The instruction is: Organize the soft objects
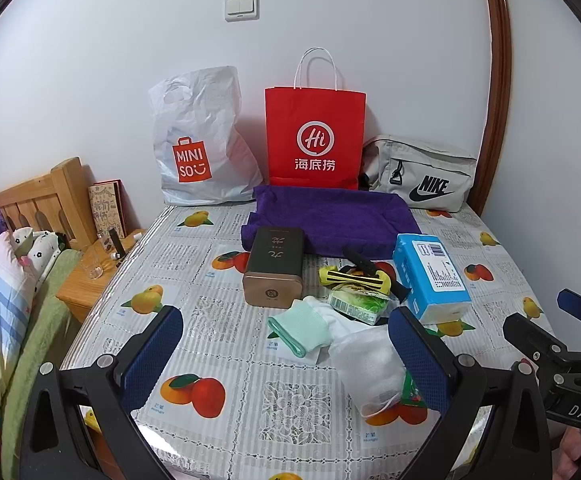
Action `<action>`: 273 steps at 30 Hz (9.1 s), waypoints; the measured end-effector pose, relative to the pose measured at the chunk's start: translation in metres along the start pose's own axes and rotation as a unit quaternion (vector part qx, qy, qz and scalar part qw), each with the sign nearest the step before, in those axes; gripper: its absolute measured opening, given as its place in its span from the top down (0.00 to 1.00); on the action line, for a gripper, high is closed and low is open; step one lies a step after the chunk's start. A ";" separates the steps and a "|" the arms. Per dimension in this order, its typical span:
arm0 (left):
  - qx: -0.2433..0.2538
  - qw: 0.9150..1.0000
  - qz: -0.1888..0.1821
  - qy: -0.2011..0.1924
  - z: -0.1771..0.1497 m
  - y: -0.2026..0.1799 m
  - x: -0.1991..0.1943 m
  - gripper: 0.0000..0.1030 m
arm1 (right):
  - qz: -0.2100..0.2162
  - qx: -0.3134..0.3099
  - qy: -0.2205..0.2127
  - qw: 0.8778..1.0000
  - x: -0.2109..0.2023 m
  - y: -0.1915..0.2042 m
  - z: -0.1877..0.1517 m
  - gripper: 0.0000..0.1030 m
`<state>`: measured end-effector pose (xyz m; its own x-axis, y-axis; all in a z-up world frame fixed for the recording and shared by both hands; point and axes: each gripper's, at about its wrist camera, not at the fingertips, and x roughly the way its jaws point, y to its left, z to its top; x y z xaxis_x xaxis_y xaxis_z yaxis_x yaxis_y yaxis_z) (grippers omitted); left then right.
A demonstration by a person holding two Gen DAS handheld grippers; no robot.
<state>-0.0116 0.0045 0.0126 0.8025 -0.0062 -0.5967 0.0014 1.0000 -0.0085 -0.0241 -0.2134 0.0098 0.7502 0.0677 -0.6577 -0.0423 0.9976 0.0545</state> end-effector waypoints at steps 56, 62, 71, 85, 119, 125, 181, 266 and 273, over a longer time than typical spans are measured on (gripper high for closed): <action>-0.065 0.985 0.021 0.158 -0.062 0.058 0.156 0.00 | -0.042 0.013 0.182 0.982 0.159 -0.036 -0.079 0.17; -0.062 0.985 0.012 0.158 -0.060 0.056 0.158 0.00 | -0.050 0.009 0.199 0.979 0.146 -0.034 -0.082 0.17; -0.060 0.985 0.010 0.164 -0.060 0.053 0.161 0.00 | -0.008 0.010 0.138 0.990 0.160 -0.036 -0.077 0.58; -0.052 0.986 -0.013 0.157 -0.053 0.046 0.164 0.00 | -0.031 0.021 0.165 0.986 0.147 -0.049 -0.089 0.28; -0.059 0.978 -0.143 0.142 -0.037 0.033 0.191 0.83 | 0.011 -0.002 0.134 0.991 0.157 -0.052 -0.074 0.63; -0.072 0.979 -0.149 0.123 -0.034 0.046 0.171 0.88 | 0.010 -0.001 0.133 0.991 0.153 -0.051 -0.072 0.65; -0.088 0.982 -0.141 0.086 -0.017 0.077 0.129 0.90 | 0.017 -0.017 0.103 0.994 0.118 -0.048 -0.048 0.67; -0.045 0.981 -0.103 0.159 0.164 0.017 0.388 0.90 | 0.067 -0.038 0.155 0.985 0.374 -0.078 0.163 0.67; -0.047 0.977 -0.088 0.190 0.155 0.018 0.406 0.90 | 0.065 -0.037 0.176 0.982 0.393 -0.080 0.161 0.67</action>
<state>0.4069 0.0211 -0.1054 0.5157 -0.1979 -0.8336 0.0500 0.9782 -0.2013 0.3803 -0.2689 -0.1316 0.4611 0.1809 -0.8687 -0.1793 0.9778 0.1085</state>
